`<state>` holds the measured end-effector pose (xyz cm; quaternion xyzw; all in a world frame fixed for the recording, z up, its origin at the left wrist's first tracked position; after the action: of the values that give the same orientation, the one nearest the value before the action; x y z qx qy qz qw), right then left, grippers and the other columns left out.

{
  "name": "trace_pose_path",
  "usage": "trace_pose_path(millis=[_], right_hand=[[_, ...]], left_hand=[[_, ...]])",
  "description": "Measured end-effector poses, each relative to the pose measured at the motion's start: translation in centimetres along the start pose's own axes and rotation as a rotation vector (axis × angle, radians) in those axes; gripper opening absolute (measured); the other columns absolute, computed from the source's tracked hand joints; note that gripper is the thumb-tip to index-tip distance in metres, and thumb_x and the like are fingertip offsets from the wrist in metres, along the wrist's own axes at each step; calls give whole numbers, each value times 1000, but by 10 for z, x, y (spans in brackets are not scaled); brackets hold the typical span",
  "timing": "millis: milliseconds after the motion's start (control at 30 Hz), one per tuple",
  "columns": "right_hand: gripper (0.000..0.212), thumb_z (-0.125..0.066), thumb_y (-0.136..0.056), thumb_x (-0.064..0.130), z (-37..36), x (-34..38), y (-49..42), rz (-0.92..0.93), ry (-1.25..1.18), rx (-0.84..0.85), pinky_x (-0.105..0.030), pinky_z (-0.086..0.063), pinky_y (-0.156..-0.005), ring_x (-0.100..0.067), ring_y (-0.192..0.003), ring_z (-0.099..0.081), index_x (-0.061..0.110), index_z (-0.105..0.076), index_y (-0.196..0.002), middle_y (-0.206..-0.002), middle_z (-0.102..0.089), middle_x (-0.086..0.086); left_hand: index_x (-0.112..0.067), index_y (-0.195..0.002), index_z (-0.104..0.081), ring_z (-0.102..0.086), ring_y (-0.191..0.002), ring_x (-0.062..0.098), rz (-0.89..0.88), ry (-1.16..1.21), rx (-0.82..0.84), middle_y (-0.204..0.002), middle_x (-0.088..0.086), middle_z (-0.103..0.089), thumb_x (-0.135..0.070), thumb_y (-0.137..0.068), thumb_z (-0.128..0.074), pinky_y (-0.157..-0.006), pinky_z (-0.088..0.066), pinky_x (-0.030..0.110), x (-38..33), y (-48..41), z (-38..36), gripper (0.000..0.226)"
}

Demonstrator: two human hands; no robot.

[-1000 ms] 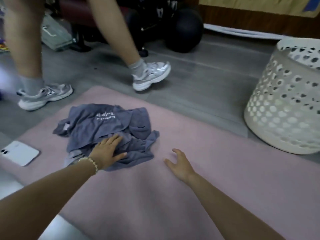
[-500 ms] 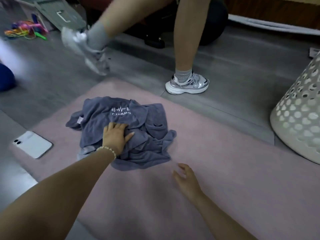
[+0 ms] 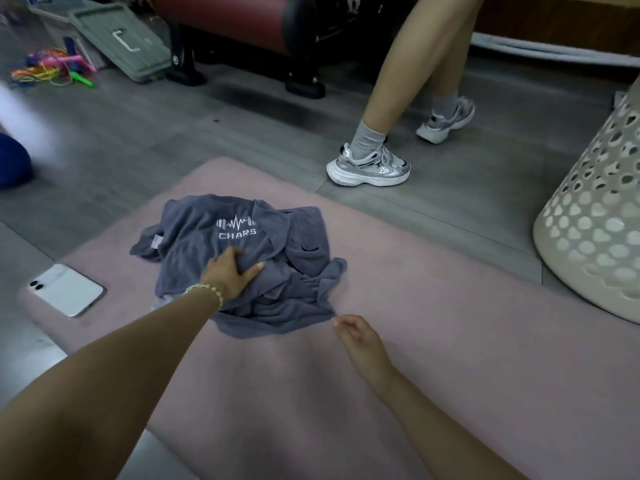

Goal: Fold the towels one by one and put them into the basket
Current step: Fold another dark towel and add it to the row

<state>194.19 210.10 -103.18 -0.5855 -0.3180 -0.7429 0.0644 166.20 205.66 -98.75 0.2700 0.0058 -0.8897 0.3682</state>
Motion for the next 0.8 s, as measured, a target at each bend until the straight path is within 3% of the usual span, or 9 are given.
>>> trace_pose_path(millis=[167,333,400,533,633,700,800], right_hand=[[24,-53,-94,40,-10,-1,-2,-68,72,58,-10,-40,-66,-6,-82,-53,17,-58,-102,-93,-58,5],[31,-51,-93,46,-21,6,-6,-97,58,75,-18,-43,-73,-11,-95,-55,19,-59,-105,-99,-59,6],[31,-50,-92,49,-25,6,-7,-111,20,93,-23,-43,-84,-13,-104,-56,22,-58,-105,-111,-61,3],[33,-43,-93,54,-23,18,-9,-164,-144,111,-30,-46,-90,-17,-104,-61,27,-57,-104,-113,-64,-1],[52,-35,-94,57,-7,24,-7,-271,-446,140,-35,-50,-87,-18,-85,-69,18,-67,-104,-96,-73,-6],[52,-45,-93,53,16,22,-8,-293,-506,65,-38,-53,-86,-24,-81,-70,9,-67,-110,-96,-73,-13],[44,-59,-90,37,70,13,2,-273,-437,-122,-40,-57,-79,-31,-84,-68,-2,-63,-110,-100,-70,-20]], left_hand=[[-17,-112,-55,-56,-106,25,-72,-144,49,-107,3,-65,-52,-85,-59,-96,-42,37,5,3,-9,44],[-11,-83,-54,-59,-84,25,-128,54,26,-82,5,-62,-29,-83,-70,-83,-46,32,7,13,-14,24],[-15,-84,-52,-54,-71,18,-205,161,62,-70,-1,-55,-27,-83,-70,-74,-46,24,-5,23,-14,22],[-27,-110,-49,-42,-54,5,-325,413,407,-51,-9,-47,-19,-90,-63,-56,-36,12,-63,67,-37,25],[-22,-122,-55,-47,-57,-2,-360,477,701,-57,-12,-56,-19,-93,-57,-64,-43,13,-108,110,-69,29],[-19,-132,-50,-47,-53,1,-354,514,823,-58,-10,-55,-20,-94,-56,-59,-45,16,-128,127,-85,39],[-18,-130,-52,-39,-47,0,-419,515,957,-55,-7,-44,-23,-96,-53,-50,-38,13,-174,153,-102,34]])
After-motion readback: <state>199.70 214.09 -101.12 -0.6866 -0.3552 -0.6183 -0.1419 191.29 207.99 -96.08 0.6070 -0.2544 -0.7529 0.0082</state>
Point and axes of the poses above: each hand's wrist, its own y-axis away from the middle knuckle, its own z-axis out of the back of the hand, x = y × z, the point moved 6 cm from there along -y, towards the middle knuckle
